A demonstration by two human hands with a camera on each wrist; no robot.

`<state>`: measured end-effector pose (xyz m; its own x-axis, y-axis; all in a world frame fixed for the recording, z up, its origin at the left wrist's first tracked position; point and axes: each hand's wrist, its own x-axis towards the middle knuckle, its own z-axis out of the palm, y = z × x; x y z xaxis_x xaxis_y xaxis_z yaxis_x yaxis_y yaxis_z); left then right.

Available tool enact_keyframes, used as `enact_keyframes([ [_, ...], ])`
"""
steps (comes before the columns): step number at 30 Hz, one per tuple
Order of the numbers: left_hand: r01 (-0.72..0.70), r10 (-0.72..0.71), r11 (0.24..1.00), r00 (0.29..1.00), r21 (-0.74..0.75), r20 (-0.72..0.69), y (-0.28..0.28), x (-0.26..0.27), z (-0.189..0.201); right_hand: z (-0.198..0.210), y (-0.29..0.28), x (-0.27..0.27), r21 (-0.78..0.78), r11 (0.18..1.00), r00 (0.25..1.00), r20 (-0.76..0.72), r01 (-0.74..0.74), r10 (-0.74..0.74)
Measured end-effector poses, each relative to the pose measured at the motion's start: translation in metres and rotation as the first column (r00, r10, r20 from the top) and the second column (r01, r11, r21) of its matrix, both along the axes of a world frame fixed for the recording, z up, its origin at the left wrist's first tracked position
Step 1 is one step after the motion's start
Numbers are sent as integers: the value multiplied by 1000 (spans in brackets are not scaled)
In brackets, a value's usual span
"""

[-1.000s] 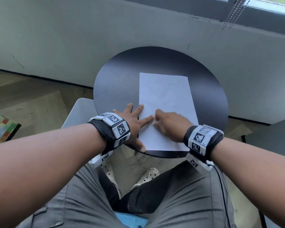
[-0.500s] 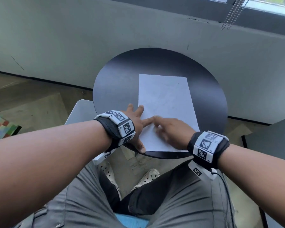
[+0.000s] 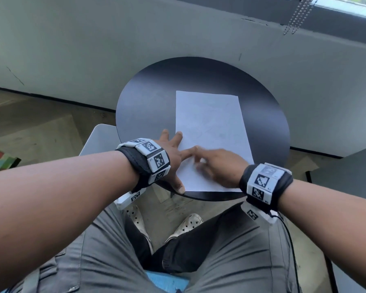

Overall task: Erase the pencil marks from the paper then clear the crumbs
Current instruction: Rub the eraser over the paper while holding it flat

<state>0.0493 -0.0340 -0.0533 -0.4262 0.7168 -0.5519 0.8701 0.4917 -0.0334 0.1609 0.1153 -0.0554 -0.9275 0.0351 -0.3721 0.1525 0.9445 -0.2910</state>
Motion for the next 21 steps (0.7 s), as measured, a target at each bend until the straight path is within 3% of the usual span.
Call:
enact_keyframes([
  [2, 4, -4, 1000, 1000, 0, -10, 0, 1, -1, 0, 14, -13, 63, 970, 972, -16, 234, -234],
  [3, 4, -4, 1000, 1000, 0, -12, 1, 1, -1, 0, 16, -14, 88, 956, 960, -22, 279, -278],
  [5, -2, 3, 1000, 1000, 5, -4, 1, 1, -2, -4, 2, -8, 113, 972, 979, -28, 206, -204],
  [8, 0, 0, 1000, 1000, 13, 6, 0, 0, -2, -5, -29, 14, 68, 997, 1000, 4, -24, 24],
  [10, -1, 0, 1000, 1000, 10, 6, -1, 0, -2, -3, -24, 13, 77, 994, 997, 32, -78, 76],
  [15, -11, 11, 1000, 1000, 10, 10, -1, -3, -8, 2, 20, -12, 135, 943, 950, 24, 305, -311],
  [21, -78, 88, 971, 995, 226, -35, -5, -19, -14, 1, 16, -11, 108, 919, 924, 17, 379, -383],
])
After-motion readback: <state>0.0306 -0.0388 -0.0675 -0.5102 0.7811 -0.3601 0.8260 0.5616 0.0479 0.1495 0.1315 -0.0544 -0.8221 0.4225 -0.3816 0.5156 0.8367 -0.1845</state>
